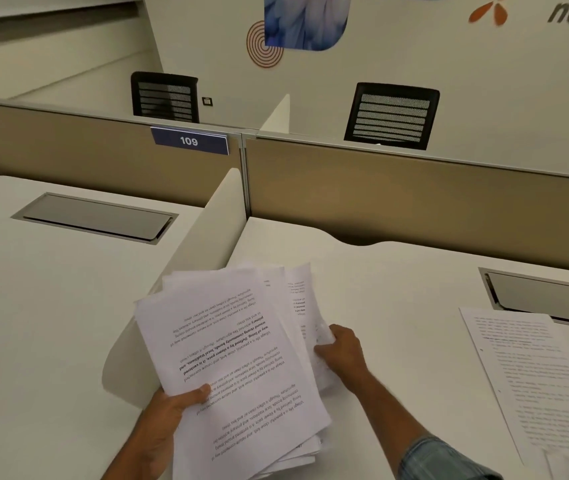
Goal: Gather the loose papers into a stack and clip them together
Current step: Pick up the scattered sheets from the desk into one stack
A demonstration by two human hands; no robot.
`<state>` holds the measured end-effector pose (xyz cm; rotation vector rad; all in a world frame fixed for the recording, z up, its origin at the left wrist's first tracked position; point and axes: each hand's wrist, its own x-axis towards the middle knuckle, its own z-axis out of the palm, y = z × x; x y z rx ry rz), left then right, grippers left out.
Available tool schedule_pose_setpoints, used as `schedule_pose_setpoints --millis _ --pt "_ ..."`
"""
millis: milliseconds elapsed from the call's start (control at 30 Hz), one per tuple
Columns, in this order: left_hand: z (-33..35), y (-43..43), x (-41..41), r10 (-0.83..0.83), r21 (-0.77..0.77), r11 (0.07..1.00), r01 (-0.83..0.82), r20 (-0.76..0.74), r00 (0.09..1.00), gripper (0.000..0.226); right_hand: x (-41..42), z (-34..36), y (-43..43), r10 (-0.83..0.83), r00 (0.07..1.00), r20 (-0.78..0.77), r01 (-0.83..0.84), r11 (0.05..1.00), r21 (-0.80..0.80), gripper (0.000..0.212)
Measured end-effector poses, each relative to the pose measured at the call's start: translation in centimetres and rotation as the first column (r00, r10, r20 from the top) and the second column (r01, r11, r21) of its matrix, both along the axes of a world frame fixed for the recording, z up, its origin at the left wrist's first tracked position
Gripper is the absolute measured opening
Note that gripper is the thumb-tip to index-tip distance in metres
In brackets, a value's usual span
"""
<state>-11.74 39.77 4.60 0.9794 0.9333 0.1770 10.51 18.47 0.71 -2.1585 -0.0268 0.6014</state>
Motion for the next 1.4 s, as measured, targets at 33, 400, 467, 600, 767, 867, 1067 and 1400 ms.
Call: schedule_pose_setpoints --millis 33,400,467,600,767,867,1067,1400 --pt "-0.1 0.0 0.0 0.007 -0.027 1.000 -0.007 0.006 1.000 0.050 0.2 0.3 -0.9 -0.011 0.999 -0.042 0.014 0.997 0.074 0.019" --pt "0.1 -3.8 1.8 -0.092 -0.256 0.961 0.105 0.062 0.994 0.060 -0.7 2.5 -14.8 -0.088 0.973 -0.215 0.170 0.900 0.401 0.032" --pt "0.4 -5.4 2.4 -0.126 -0.294 0.945 0.144 0.080 0.989 0.054 -1.1 2.9 -17.0 -0.071 0.971 -0.228 0.164 0.892 0.422 0.036" --pt "1.2 -9.5 3.4 -0.176 -0.397 0.892 0.218 0.140 0.974 0.053 -1.8 4.3 -21.3 -0.018 0.965 -0.263 0.146 0.867 0.476 0.038" --pt "2.9 -16.0 4.9 -0.203 -0.351 0.904 0.245 0.152 0.967 0.048 -3.4 6.2 -26.3 0.012 0.965 -0.263 0.129 0.850 0.511 0.038" --pt "3.9 -20.2 5.8 -0.242 -0.227 0.934 0.276 0.168 0.956 0.051 -4.6 7.2 -29.5 0.004 0.973 -0.231 0.119 0.849 0.515 0.035" --pt "4.7 -26.6 6.7 -0.336 -0.268 0.885 0.381 0.199 0.921 0.048 -6.7 9.7 -36.4 0.088 0.970 -0.228 0.052 0.838 0.544 0.032" --pt "8.0 -37.1 7.3 -0.505 0.005 0.856 0.517 0.220 0.834 0.045 -6.5 13.0 -45.8 0.104 0.952 -0.289 0.083 0.818 0.569 0.041"
